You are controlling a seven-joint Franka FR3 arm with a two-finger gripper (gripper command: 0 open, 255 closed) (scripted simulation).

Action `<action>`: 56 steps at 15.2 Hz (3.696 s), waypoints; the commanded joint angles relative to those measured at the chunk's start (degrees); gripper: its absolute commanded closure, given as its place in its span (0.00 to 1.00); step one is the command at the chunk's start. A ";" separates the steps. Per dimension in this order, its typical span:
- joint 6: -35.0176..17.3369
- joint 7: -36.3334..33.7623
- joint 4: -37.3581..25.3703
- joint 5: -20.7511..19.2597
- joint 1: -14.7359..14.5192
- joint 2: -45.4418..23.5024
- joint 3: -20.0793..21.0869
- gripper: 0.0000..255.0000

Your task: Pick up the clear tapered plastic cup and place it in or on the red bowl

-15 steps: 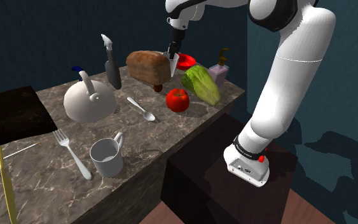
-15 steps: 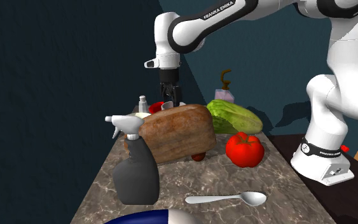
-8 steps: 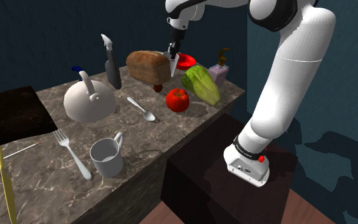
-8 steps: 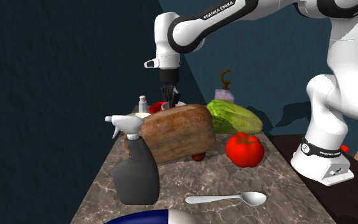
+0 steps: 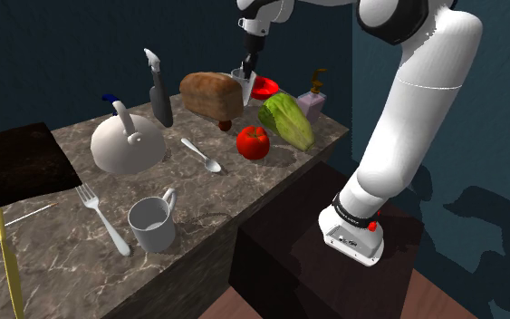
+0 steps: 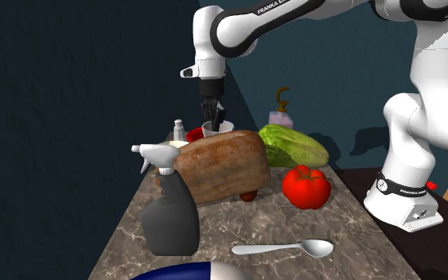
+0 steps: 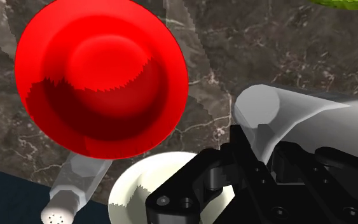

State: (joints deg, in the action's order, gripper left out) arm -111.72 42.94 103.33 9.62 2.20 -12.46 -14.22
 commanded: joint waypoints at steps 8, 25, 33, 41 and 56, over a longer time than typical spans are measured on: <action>6.40 -0.96 -5.09 -0.69 0.03 1.42 -0.18 1.00; 21.68 6.22 -28.25 1.55 7.03 -7.75 -3.18 1.00; 32.01 11.64 -51.70 5.27 15.99 -21.74 -3.87 1.00; 23.77 12.61 -40.17 4.47 14.03 -18.61 -4.20 1.00; 14.53 13.69 -29.76 4.38 12.72 -17.58 -4.17 1.00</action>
State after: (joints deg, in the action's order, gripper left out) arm -97.09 56.61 73.47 14.00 14.93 -30.07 -18.38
